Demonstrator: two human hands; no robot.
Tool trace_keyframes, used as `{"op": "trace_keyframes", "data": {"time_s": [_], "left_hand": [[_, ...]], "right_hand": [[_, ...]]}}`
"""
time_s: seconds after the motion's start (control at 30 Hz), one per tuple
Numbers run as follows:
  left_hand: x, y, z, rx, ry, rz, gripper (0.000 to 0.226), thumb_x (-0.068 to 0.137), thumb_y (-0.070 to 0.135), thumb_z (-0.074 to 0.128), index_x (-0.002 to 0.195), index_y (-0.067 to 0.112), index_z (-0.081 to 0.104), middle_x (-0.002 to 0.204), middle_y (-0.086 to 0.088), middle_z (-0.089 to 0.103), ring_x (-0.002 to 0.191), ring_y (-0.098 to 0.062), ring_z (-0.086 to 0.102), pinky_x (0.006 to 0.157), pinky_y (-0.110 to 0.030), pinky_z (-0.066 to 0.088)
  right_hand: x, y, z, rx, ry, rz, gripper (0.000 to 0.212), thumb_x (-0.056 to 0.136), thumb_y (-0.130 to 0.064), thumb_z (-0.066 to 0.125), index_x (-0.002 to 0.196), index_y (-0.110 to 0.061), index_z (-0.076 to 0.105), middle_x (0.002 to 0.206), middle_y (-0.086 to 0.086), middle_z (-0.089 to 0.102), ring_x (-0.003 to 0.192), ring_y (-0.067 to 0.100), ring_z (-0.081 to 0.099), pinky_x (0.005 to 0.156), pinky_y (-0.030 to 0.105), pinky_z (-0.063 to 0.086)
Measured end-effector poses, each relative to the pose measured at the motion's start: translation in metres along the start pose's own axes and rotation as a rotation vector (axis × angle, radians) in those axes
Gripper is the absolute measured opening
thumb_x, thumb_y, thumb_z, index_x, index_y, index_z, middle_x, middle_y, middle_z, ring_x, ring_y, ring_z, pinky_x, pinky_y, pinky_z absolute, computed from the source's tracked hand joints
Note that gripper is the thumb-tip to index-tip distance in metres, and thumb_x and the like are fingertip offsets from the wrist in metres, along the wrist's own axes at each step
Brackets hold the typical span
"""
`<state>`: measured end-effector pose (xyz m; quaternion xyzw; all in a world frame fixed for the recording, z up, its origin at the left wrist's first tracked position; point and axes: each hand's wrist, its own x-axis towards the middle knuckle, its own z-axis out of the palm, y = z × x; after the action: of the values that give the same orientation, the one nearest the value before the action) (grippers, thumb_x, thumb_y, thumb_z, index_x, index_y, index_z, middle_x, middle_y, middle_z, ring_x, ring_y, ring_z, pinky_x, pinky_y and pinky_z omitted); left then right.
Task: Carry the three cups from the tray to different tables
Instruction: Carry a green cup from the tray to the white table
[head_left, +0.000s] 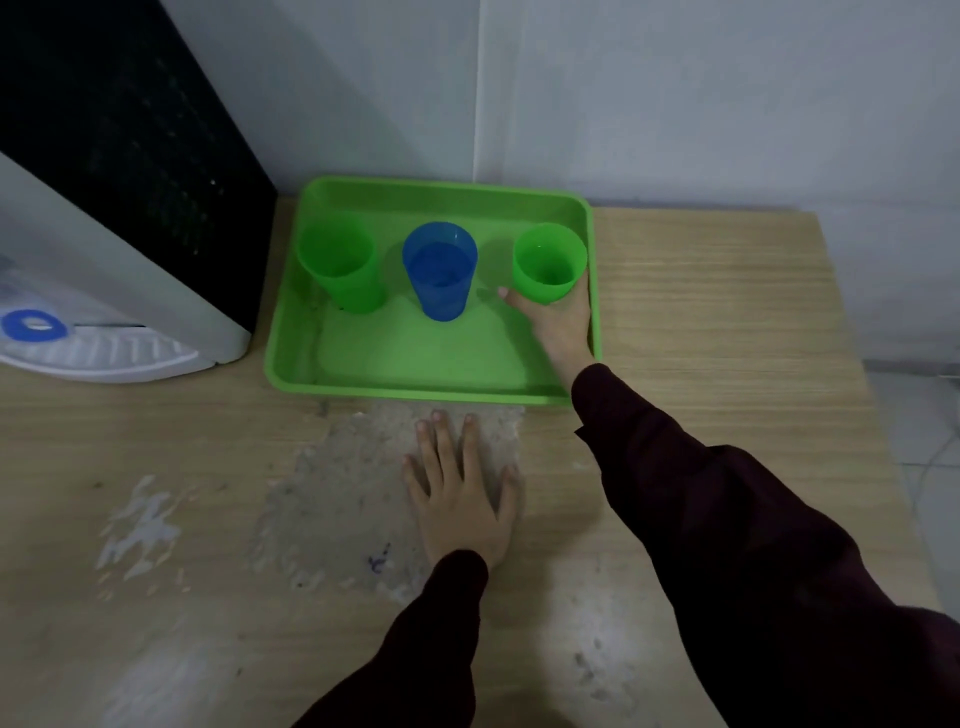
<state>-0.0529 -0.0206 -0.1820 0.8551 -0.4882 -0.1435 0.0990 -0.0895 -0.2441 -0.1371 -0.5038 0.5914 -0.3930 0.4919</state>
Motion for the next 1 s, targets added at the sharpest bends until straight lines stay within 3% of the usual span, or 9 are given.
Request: {"op": "trace_keyframes", "data": {"time_s": [0.17, 0.3, 0.47, 0.53, 0.67, 0.73, 0.83, 1.0], "left_hand": [[0.0, -0.001, 0.0, 0.0, 0.0, 0.008, 0.073, 0.089, 0.058, 0.029, 0.151, 0.025, 0.012, 0.161, -0.008, 0.002, 0.149, -0.028, -0.003, 0.117, -0.05, 0.0], [-0.001, 0.0, -0.003, -0.01, -0.001, 0.008, 0.071, 0.087, 0.055, 0.033, 0.149, 0.022, 0.021, 0.16, -0.011, 0.013, 0.149, -0.029, 0.004, 0.117, -0.051, 0.004], [0.0, -0.004, -0.006, 0.01, -0.078, 0.035, 0.072, 0.091, 0.059, 0.023, 0.151, 0.024, 0.005, 0.159, -0.008, -0.009, 0.149, -0.028, -0.008, 0.116, -0.049, -0.009], [-0.002, -0.004, -0.01, 0.011, -0.104, 0.053, 0.071, 0.093, 0.056, 0.025, 0.151, 0.024, 0.003, 0.16, -0.011, -0.009, 0.149, -0.029, -0.009, 0.117, -0.049, -0.008], [-0.003, 0.007, -0.027, -0.07, -0.175, 0.038, 0.061, 0.095, 0.034, 0.04, 0.15, 0.018, 0.019, 0.16, -0.019, 0.005, 0.148, -0.034, 0.0, 0.119, -0.05, -0.001], [-0.013, 0.022, -0.038, -0.178, -0.178, 0.08, 0.051, 0.093, 0.021, 0.045, 0.143, 0.014, 0.038, 0.156, -0.019, 0.025, 0.146, -0.031, 0.018, 0.117, -0.043, 0.011], [-0.049, 0.056, -0.046, -0.419, -0.171, 0.193, 0.037, 0.091, 0.013, 0.049, 0.127, 0.007, 0.057, 0.131, -0.018, 0.058, 0.121, -0.028, 0.051, 0.104, -0.034, 0.034], [-0.123, 0.135, -0.04, -0.648, -0.299, 0.322, 0.023, 0.093, 0.016, 0.05, 0.109, 0.013, 0.065, 0.102, -0.01, 0.066, 0.094, -0.021, 0.061, 0.076, -0.02, 0.042]], "right_hand": [[-0.013, -0.006, -0.006, 0.046, 0.033, -0.015, 0.077, 0.064, -0.009, 0.089, 0.129, -0.006, 0.048, 0.116, 0.003, 0.06, 0.108, 0.017, 0.057, 0.095, 0.02, 0.046], [-0.044, -0.026, -0.03, 0.08, 0.073, -0.077, 0.068, 0.064, -0.01, 0.088, 0.121, -0.006, 0.052, 0.112, 0.006, 0.063, 0.098, 0.013, 0.061, 0.08, 0.006, 0.048], [-0.107, -0.039, -0.089, 0.1, 0.108, -0.136, 0.065, 0.065, -0.009, 0.088, 0.12, 0.001, 0.056, 0.115, 0.015, 0.067, 0.105, 0.022, 0.065, 0.089, 0.025, 0.054], [-0.136, -0.039, -0.119, 0.107, 0.131, -0.141, 0.066, 0.064, -0.009, 0.088, 0.12, 0.003, 0.057, 0.115, 0.018, 0.067, 0.104, 0.025, 0.066, 0.086, 0.025, 0.055], [-0.198, -0.034, -0.18, 0.105, 0.206, -0.14, 0.063, 0.062, -0.012, 0.089, 0.115, 0.004, 0.059, 0.109, 0.018, 0.068, 0.094, 0.02, 0.066, 0.078, 0.016, 0.051], [-0.226, -0.028, -0.211, 0.109, 0.261, -0.135, 0.061, 0.063, -0.007, 0.089, 0.114, 0.007, 0.059, 0.109, 0.02, 0.068, 0.093, 0.02, 0.065, 0.078, 0.016, 0.051], [-0.266, -0.018, -0.259, 0.108, 0.345, -0.129, 0.059, 0.063, -0.003, 0.088, 0.112, 0.009, 0.059, 0.109, 0.021, 0.068, 0.091, 0.018, 0.064, 0.078, 0.015, 0.05], [-0.34, 0.006, -0.347, 0.085, 0.523, -0.134, 0.06, 0.06, -0.01, 0.09, 0.11, 0.003, 0.06, 0.106, 0.016, 0.068, 0.093, 0.018, 0.064, 0.081, 0.02, 0.05]]}}
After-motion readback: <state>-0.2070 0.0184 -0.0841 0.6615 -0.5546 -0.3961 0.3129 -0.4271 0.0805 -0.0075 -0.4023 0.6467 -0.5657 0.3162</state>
